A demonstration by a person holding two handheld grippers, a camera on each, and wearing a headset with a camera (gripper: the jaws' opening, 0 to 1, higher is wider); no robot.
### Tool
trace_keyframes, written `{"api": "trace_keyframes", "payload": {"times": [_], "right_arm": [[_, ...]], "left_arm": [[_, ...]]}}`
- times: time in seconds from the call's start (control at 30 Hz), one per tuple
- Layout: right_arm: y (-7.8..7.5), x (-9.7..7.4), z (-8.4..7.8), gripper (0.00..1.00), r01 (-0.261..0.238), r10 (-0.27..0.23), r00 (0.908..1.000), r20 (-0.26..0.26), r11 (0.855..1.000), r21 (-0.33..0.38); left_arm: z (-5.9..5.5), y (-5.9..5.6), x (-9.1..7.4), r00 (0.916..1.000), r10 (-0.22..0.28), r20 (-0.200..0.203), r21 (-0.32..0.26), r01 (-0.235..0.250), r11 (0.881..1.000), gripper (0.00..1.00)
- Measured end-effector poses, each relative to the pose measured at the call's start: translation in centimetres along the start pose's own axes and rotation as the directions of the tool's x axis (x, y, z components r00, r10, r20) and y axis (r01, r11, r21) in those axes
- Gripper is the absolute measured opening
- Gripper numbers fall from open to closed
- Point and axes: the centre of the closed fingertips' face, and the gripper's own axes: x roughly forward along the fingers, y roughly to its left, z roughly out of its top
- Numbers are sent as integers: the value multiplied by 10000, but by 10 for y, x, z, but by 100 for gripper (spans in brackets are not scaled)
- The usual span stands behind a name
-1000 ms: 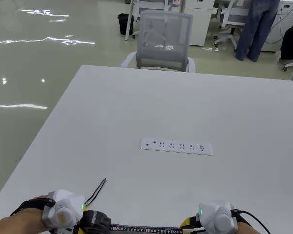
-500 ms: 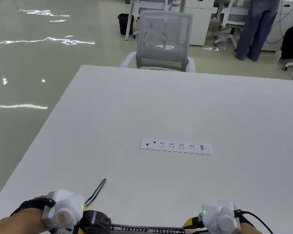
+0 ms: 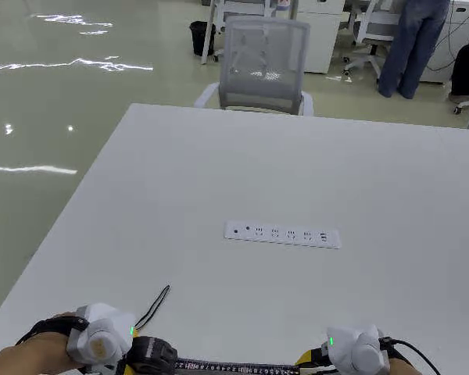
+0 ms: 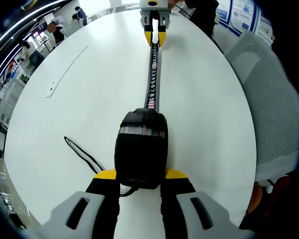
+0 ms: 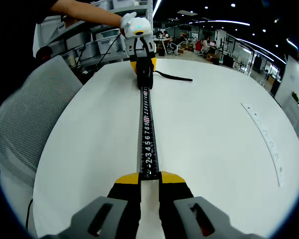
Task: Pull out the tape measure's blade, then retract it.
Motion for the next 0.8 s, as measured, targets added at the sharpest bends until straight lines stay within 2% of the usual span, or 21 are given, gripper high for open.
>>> {"api": "trace_keyframes", "payload": {"times": [0.43, 0.8], "right_arm": [[-1, -1, -4, 11, 25, -25, 9998, -218, 10000, -14], [1, 3, -8, 12, 22, -22, 9988, -492, 10000, -4]], "left_arm": [[0, 0, 0, 10000, -4, -54, 11, 4, 10000, 27], [-1, 0, 1, 9995, -76, -303, 112, 80, 9999, 27]]}}
